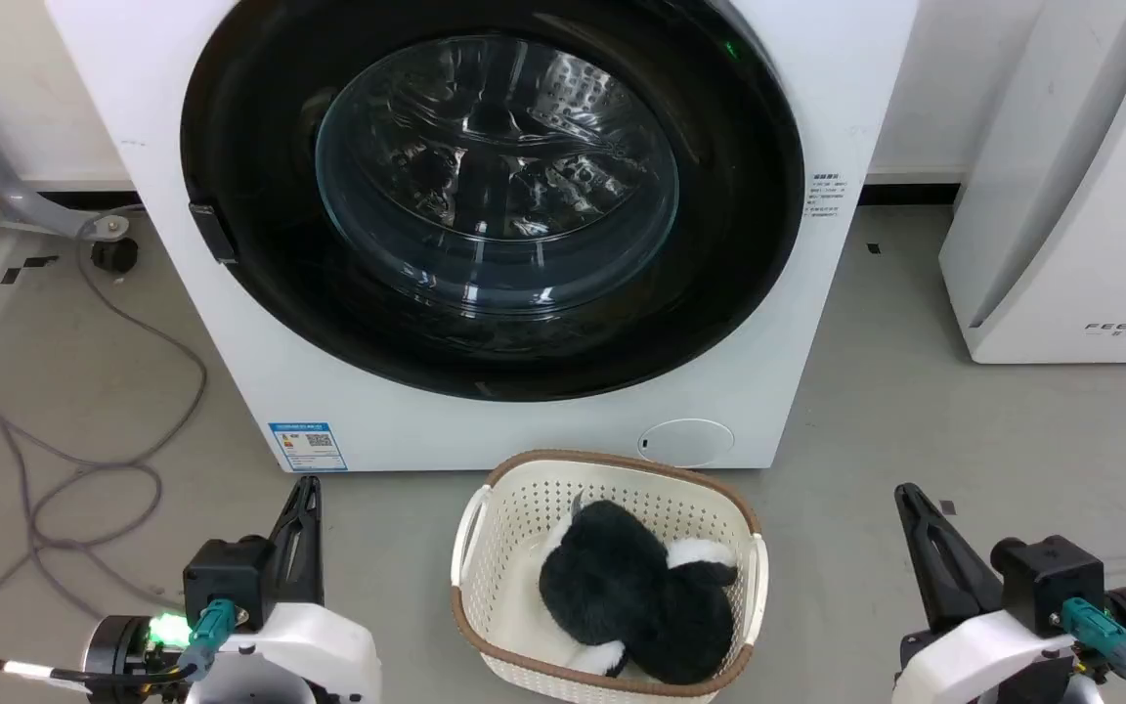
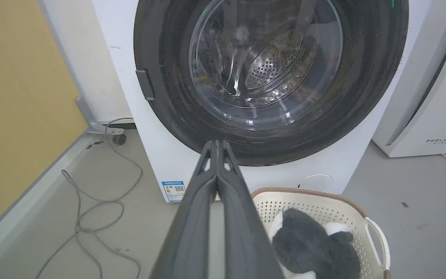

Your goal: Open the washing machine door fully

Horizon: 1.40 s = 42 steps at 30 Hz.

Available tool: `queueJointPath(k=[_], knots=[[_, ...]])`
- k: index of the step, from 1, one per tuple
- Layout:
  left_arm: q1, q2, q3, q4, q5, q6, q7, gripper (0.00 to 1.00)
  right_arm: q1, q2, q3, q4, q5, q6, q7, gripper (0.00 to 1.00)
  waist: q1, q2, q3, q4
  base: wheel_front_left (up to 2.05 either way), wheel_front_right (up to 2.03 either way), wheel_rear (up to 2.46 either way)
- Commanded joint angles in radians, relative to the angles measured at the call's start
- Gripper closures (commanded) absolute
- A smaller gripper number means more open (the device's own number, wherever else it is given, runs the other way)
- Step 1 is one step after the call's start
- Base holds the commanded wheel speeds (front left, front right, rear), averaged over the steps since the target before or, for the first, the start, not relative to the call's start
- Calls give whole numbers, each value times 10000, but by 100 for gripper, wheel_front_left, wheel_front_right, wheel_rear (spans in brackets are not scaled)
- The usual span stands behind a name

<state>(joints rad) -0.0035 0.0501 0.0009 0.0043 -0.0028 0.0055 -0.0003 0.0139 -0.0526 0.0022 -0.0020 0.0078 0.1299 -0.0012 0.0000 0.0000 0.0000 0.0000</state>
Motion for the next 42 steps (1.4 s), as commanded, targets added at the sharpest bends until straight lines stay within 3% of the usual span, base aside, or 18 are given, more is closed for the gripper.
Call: queueJointPath(k=[1, 20, 21, 42], knots=[[35, 1, -9, -43, 28, -55, 3, 100, -139, 24, -22, 20, -78, 8, 12, 100, 0, 0, 0, 0, 0, 0, 0], [35, 1, -9, -43, 28, -55, 3, 100, -139, 24, -22, 20, -78, 8, 12, 100, 0, 0, 0, 0, 0, 0, 0], [0, 0, 0, 0, 0, 0, 0, 0, 0, 0, 4, 2, 0, 0, 0, 0, 0, 0, 0, 0, 0, 0, 0], [-22, 0, -139, -27, -66, 323, -365, 0, 14, 3, -126, -328, 914, 1, -365, 0, 0, 0, 33, 16, 0, 0, 0]])
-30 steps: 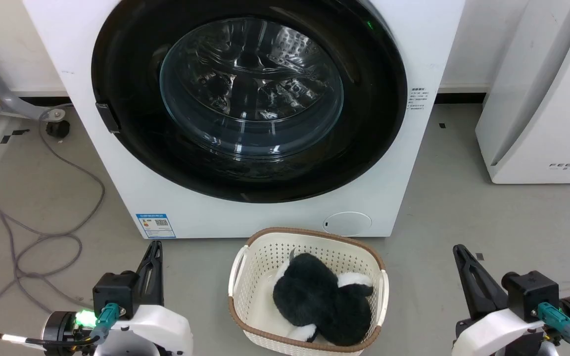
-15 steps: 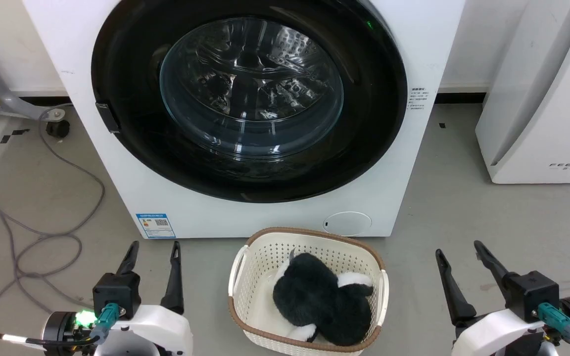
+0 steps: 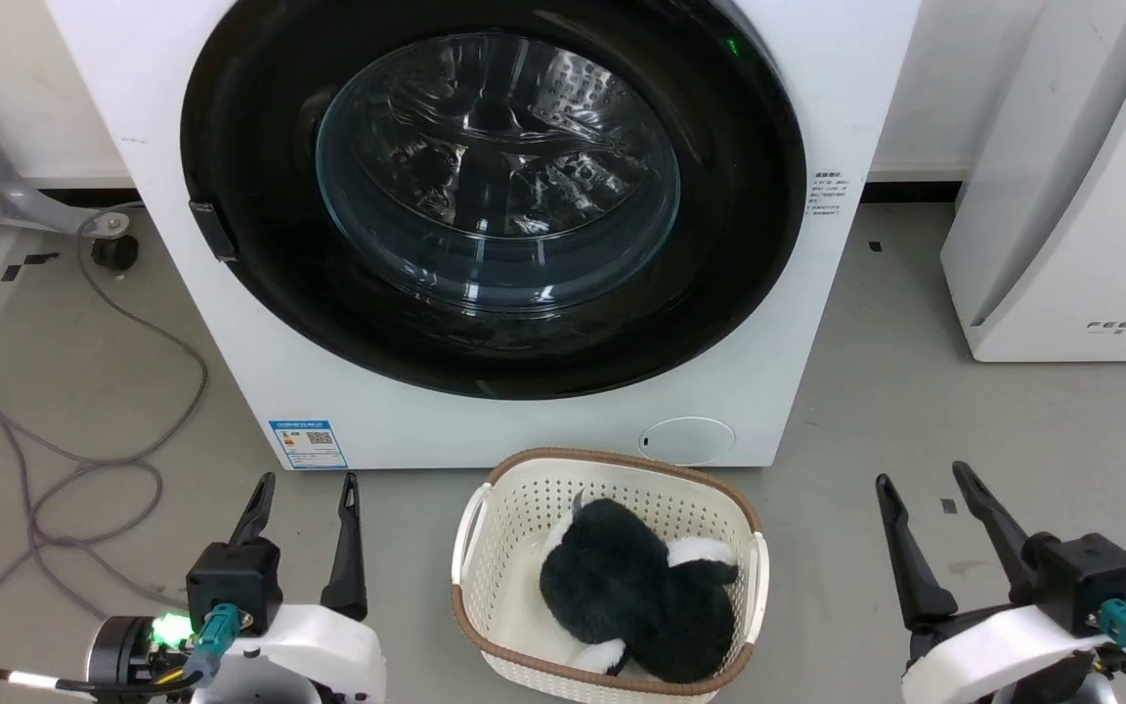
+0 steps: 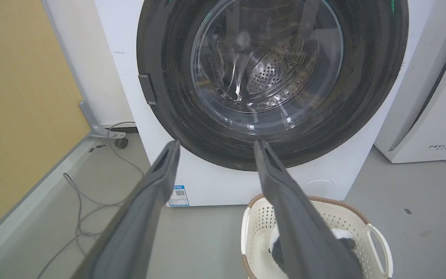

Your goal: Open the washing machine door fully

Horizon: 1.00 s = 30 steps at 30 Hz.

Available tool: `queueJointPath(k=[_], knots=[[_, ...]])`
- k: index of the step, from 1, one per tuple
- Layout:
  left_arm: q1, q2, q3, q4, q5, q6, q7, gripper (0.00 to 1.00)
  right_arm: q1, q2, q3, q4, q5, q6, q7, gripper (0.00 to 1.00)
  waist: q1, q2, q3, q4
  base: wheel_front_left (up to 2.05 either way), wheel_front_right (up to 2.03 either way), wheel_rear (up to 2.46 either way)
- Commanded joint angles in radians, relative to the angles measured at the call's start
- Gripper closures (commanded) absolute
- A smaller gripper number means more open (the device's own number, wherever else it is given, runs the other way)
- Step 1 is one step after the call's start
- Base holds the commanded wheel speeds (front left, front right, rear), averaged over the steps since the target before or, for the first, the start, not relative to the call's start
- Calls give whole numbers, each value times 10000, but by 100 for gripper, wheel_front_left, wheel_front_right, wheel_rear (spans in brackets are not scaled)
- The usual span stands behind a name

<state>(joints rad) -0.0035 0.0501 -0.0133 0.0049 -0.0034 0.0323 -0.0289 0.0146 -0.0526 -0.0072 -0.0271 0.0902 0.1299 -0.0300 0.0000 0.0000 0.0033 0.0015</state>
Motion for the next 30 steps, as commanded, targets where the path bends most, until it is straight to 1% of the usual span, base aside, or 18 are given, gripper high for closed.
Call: queueJointPath(k=[1, 6, 7, 8, 9, 14, 18, 30], knots=[[-23, 0, -5, -37, -62, 71, -100, 0, 7, 4, -40, -94, 146, 1, -98, 0, 0, 0, 0, 4, 0, 0, 0], [-24, 0, -39, -60, -70, 156, -204, 0, 16, 5, -65, -177, 409, 1, -202, 0, 0, 0, 10, 14, 0, 0, 0], [-24, 0, -46, -64, -72, 173, -225, 0, 17, 5, -71, -194, 460, 2, -223, 2, 0, 0, 12, 16, 0, 0, 0], [-24, 0, -52, -69, -75, 190, -246, 0, 19, 5, -74, -208, 521, 2, -243, 64, 0, 0, 14, 19, 0, 0, 0], [-23, 0, -59, -73, -77, 207, -267, 0, 21, 5, -72, -220, 592, 2, -264, 100, 0, 0, 17, 21, 0, 0, 0], [-23, 0, -85, -91, -89, 292, -371, 0, 28, 6, -46, -230, 1177, 2, -368, 100, 0, 0, 32, 30, 0, 0, 0], [-23, 0, -107, -106, -95, 364, -455, 0, 24, 7, -70, -191, 1954, 2, -452, 100, 0, 0, 44, 38, 0, 0, 0], [-93, 0, -156, -160, -88, 529, -705, 0, -190, 9, -95, 164, 6035, 3, -701, 100, 0, 0, 177, 93, 0, 0, 0]])
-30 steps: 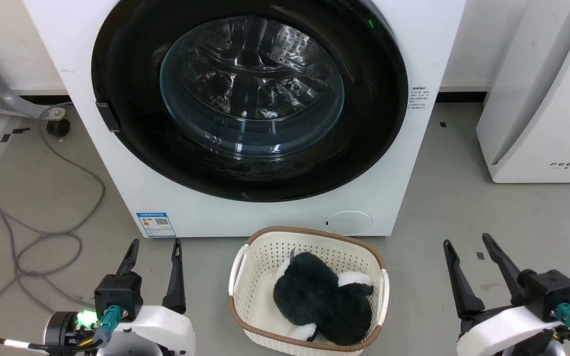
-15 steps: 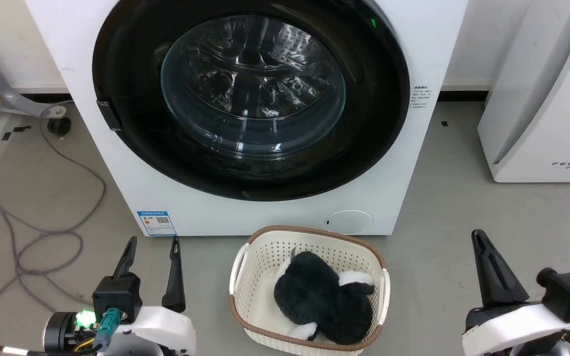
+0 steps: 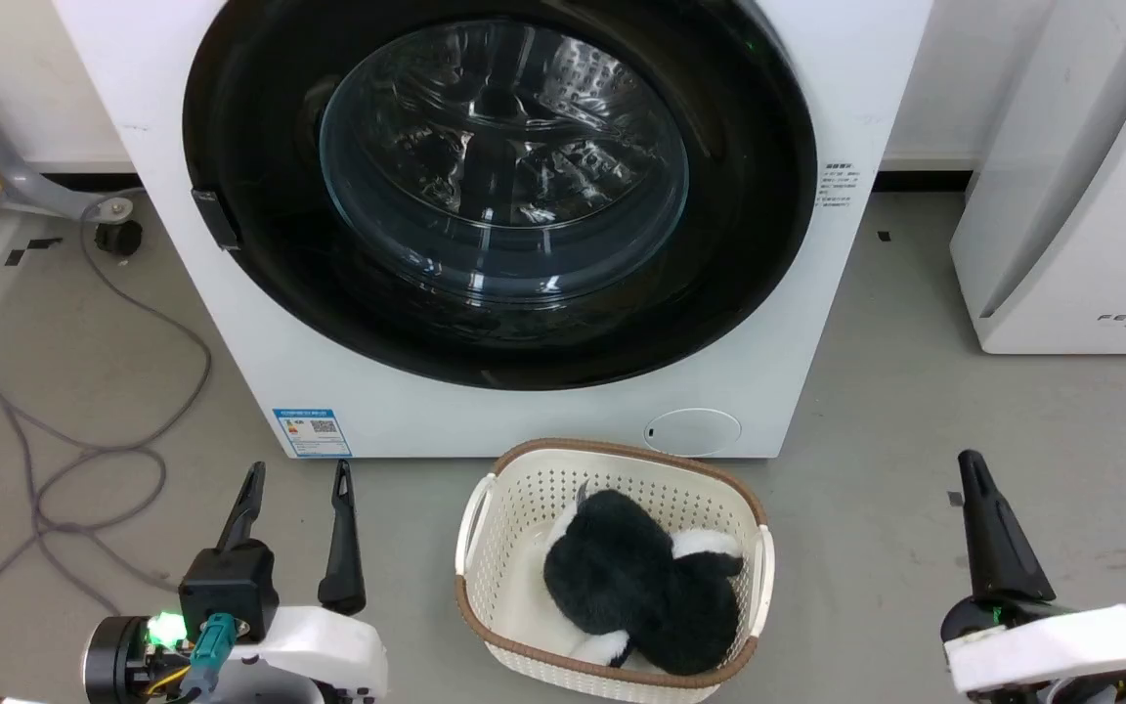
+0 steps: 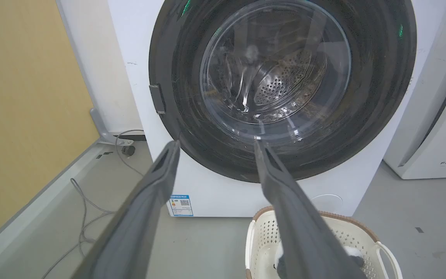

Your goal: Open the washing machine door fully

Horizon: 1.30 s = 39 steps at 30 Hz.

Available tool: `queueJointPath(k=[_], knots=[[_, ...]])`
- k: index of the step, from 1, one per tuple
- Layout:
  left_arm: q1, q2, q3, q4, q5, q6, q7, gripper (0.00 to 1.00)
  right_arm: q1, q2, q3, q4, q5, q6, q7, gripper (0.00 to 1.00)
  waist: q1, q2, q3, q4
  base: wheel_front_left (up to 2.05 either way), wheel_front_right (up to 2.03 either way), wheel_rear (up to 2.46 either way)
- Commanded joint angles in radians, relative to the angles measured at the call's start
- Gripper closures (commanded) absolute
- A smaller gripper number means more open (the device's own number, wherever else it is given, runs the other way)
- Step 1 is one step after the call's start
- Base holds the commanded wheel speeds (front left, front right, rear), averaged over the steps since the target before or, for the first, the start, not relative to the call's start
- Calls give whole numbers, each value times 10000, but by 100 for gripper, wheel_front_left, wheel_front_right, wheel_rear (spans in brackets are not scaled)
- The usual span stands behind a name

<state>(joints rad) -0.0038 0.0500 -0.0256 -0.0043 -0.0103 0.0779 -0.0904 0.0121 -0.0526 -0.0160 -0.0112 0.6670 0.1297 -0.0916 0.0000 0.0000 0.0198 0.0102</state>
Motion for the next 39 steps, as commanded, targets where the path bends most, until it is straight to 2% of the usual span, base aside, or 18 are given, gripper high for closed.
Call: queueJointPath(k=[1, 9, 19, 32, 39], knots=[[-104, 2, -39, -74, -19, 86, -111, 0, -205, 9, -1, 8, 591, 5, -102, 100, 0, 0, 35, 16, 0, 0, 0], [-259, 2, -128, -111, -15, 183, -278, 0, -637, 11, -525, 349, 2812, 5, 509, 100, 0, 0, 263, 164, 0, 0, 0], [-576, 2, -283, -191, -21, 323, -487, 0, -1859, -95, -1490, 1207, 4364, 6, 1353, 100, 0, 0, 828, 465, 0, 0, 0], [-1214, 2, -479, -396, -112, 608, -758, 0, -4608, -1103, -2229, 3110, 5828, 7, 1667, 100, 0, 0, 1964, 882, 0, 0, 0], [-1609, 2, -579, -513, -213, 809, -905, 0, -6310, -1833, -2106, 4106, 6311, 7, 1785, 100, 0, 0, 2666, 1129, 0, 0, 0]])
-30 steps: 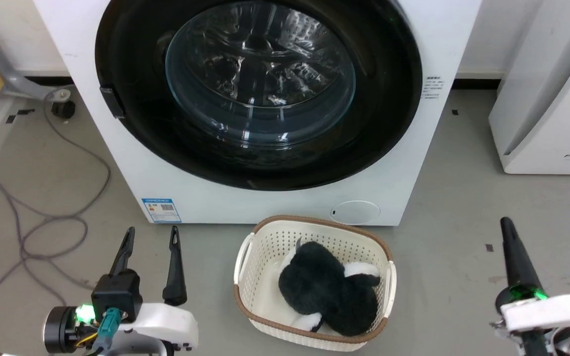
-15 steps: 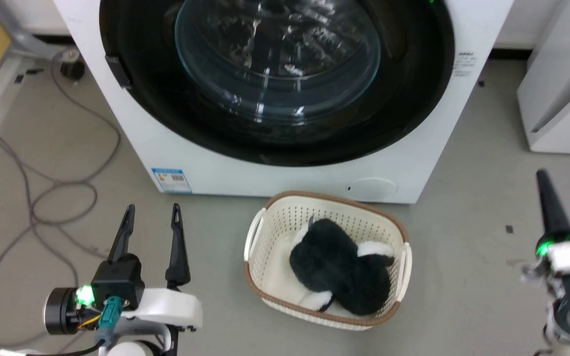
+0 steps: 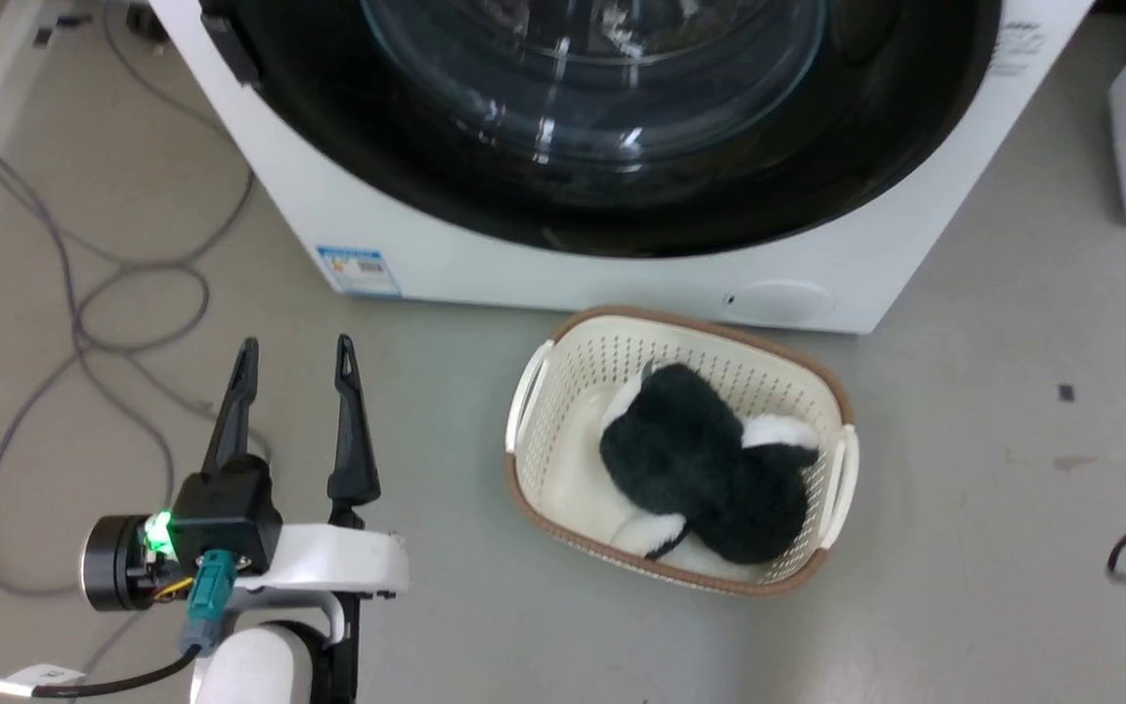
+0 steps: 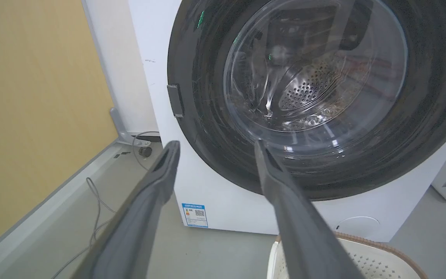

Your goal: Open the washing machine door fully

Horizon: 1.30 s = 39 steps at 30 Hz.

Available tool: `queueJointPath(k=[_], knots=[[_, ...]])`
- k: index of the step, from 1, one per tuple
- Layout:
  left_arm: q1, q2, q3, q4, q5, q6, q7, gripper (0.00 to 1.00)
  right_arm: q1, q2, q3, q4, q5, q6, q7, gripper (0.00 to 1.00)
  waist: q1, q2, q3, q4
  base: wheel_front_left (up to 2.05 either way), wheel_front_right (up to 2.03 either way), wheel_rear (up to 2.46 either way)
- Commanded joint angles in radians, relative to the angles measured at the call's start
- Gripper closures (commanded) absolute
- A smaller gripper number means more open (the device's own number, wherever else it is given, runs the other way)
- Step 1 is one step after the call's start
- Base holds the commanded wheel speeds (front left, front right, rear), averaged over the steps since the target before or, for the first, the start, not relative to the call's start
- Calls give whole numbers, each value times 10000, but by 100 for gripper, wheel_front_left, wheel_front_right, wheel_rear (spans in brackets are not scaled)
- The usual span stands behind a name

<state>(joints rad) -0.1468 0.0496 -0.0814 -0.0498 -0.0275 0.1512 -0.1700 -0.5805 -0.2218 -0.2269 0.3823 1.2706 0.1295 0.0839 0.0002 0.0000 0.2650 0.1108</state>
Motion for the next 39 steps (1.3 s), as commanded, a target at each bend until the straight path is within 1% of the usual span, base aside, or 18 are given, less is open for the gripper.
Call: queueJointPath(k=[1, 5, 13, 19, 28, 39], knots=[[-229, 6, -38, -72, -63, 109, -129, 0, -616, -219, 36, 309, 334, 9, 32, 100, -2, 0, 300, 155, 0, 0, 0], [-413, 6, -178, -116, -191, 260, -213, 0, -1570, -517, 86, 977, 782, 10, 123, 100, -2, 0, 635, 308, 0, 0, 0], [-792, 6, -437, -147, -406, 493, -380, 0, -3283, -1106, 774, 2173, 1128, 10, 522, 100, -2, 0, 1299, 675, 0, 0, 0], [-988, 6, -550, -176, -510, 672, -506, 0, -4258, -1314, 1219, 2812, 1513, 10, 924, 100, -2, 0, 1641, 908, 0, 0, 0], [-1076, 6, -662, -172, -581, 877, -673, 0, -4793, -1475, 1874, 3479, 2009, 11, 1664, 100, -2, 0, 1828, 1051, 0, 0, 0], [-1167, 6, -737, -66, -604, 977, -903, 0, -5169, -1621, 2430, 4023, 3284, 12, 3112, 100, -2, 0, 1864, 1098, 0, 0, 0]])
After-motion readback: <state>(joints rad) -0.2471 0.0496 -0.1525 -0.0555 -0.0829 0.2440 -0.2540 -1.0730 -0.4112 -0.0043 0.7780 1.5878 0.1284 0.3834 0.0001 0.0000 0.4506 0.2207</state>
